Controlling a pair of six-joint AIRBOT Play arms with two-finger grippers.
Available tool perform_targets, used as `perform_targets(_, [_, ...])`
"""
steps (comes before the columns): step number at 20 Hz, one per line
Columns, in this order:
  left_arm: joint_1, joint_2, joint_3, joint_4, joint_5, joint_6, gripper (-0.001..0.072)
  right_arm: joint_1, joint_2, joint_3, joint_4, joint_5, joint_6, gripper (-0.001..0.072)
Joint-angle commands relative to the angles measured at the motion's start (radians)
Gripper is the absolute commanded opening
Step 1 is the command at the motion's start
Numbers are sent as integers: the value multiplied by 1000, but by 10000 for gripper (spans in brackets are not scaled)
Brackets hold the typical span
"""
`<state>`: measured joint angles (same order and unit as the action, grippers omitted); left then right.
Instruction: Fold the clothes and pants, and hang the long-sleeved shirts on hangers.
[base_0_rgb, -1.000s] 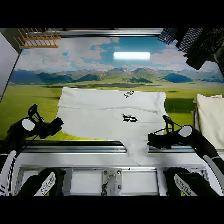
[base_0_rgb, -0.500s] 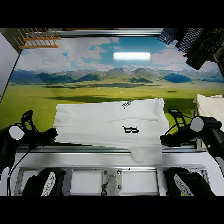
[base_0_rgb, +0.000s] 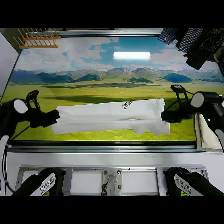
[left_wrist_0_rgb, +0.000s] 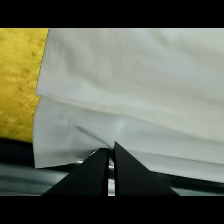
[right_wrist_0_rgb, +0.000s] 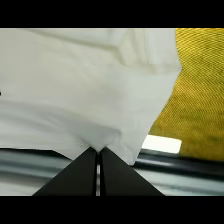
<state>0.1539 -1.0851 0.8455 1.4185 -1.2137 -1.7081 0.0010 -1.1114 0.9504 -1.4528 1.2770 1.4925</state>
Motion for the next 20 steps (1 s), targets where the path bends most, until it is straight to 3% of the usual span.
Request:
perform_targets(1, [-9,-222,164,0,21,3,4,1,-155,123,-2,-128,-3,14])
perform_targets(5, [-9,-391,313,-6,19,8,4,2,-269,175,3,-271,-3,15])
perform_targets(9, [-17,-495,426,-7,29,8,21,2,-307,175,108,-433,-3,20])
perform_targets(10, [-17,-510,452,-10,37,8,242,2,-307,175,148,-481,-3,27])
perform_targets(11, [-17,-521,485,-38,47,7,535,2,-304,176,190,-533,-3,93])
perform_targets(12, [-13,-525,518,-65,58,6,565,0,-301,178,219,-571,-3,364])
perform_targets(13, [-7,-523,550,-94,65,6,565,0,-298,187,233,-591,-3,634])
perform_targets(15, [-7,-506,605,-108,58,8,565,-14,-274,198,234,-581,-6,657])
perform_targets(17, [-10,-465,593,-108,59,10,564,-58,-248,198,235,-502,-94,657])
perform_targets(18, [-16,-441,570,-108,64,11,451,-98,-241,198,235,-428,-145,658])
perform_targets(19, [-19,-409,528,-109,78,19,212,-144,-241,195,236,-356,-187,657])
perform_targets(20, [-31,-378,481,-109,96,19,22,-201,-242,184,240,-281,-227,658])
